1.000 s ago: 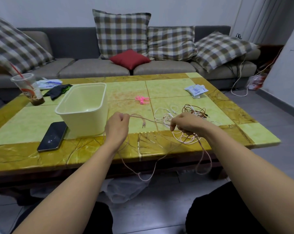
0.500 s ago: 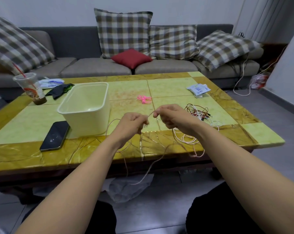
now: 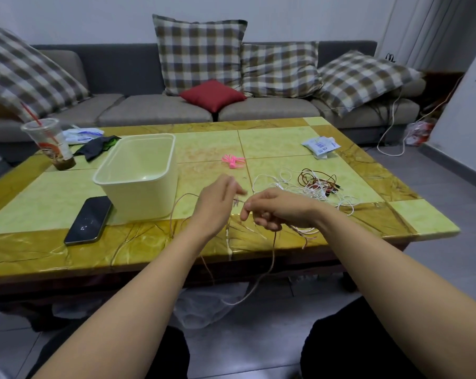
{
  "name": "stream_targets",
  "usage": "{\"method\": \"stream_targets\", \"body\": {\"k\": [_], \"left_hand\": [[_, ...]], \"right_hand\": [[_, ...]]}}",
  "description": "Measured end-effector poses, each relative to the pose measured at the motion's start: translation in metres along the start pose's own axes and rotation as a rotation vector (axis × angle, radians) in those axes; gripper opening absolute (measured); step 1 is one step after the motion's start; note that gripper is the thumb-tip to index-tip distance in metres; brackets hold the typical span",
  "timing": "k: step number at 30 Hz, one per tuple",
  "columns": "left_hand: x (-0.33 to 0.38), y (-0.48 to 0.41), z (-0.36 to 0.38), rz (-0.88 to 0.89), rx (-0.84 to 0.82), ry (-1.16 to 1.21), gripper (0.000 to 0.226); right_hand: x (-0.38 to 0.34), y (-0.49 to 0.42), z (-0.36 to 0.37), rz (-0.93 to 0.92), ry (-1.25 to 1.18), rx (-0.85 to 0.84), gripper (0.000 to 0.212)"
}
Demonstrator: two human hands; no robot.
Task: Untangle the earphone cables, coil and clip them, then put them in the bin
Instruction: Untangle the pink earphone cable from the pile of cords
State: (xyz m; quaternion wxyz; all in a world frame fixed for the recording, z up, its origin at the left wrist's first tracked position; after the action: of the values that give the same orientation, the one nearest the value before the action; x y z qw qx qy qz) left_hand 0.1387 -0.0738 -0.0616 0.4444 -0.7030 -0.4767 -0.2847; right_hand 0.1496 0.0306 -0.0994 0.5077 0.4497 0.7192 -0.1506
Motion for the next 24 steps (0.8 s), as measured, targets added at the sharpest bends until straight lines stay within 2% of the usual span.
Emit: {"method": "stream_targets", "body": {"k": [2, 4, 7, 9, 13, 15, 17, 20, 22, 24], "left_hand": [[-0.004, 0.003, 0.014, 0.006, -0.124, -0.061, 0.032], [-0.008, 0.008, 0.026, -0.092, -0.242, 0.110, 0.036], [-0.004, 0.010, 0.032, -0.205, -0.327, 0.414, 0.033], [-0.004, 0.005, 0.023, -0.250, -0.232, 0.628, 0.030], [-0.030, -0.006, -0.004, -0.380, 0.132, 1.206, 0.031], [-0.050, -0.006, -0.016, -0.420, 0.317, 1.324, 0.032], [-0.064, -0.003, -0.023, -0.445, 0.429, 1.311, 0.032], [-0.063, 0.001, -0.018, -0.471, 0.392, 1.201, 0.032], [-0.055, 0.002, -0.010, -0.469, 0.281, 1.062, 0.031], [-0.043, 0.002, -0.002, -0.444, 0.175, 0.902, 0.032]], "right_hand": [[-0.003, 0.003, -0.021, -0.014, -0.039, 0.145, 0.025], [0.001, 0.004, -0.036, -0.015, -0.065, 0.245, 0.024], [0.009, 0.005, -0.041, -0.008, -0.091, 0.270, 0.017], [0.014, 0.004, -0.035, 0.009, -0.089, 0.194, 0.019], [0.025, 0.007, -0.013, 0.065, -0.107, -0.039, 0.023], [0.031, 0.010, -0.001, 0.126, -0.090, -0.161, 0.024], [0.041, 0.017, 0.014, 0.229, -0.015, -0.306, 0.029], [0.062, 0.023, 0.019, 0.360, 0.212, -0.394, 0.031], [0.066, 0.016, 0.004, 0.367, 0.418, -0.261, 0.039], [0.046, 0.005, -0.011, 0.242, 0.351, -0.051, 0.054]]}}
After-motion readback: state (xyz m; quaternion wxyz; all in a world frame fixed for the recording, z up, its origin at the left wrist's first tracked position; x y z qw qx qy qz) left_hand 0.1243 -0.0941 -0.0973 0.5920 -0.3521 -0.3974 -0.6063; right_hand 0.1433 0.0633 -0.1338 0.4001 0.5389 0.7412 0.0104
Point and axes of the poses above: each hand's wrist, its own y-axis away from the middle knuckle, its own z-axis out of the palm, x = y × z, the point moved 10 cm from there along -y, towards the middle knuckle, and after that the axes turned 8 degrees about y, right-handed, at the moved point
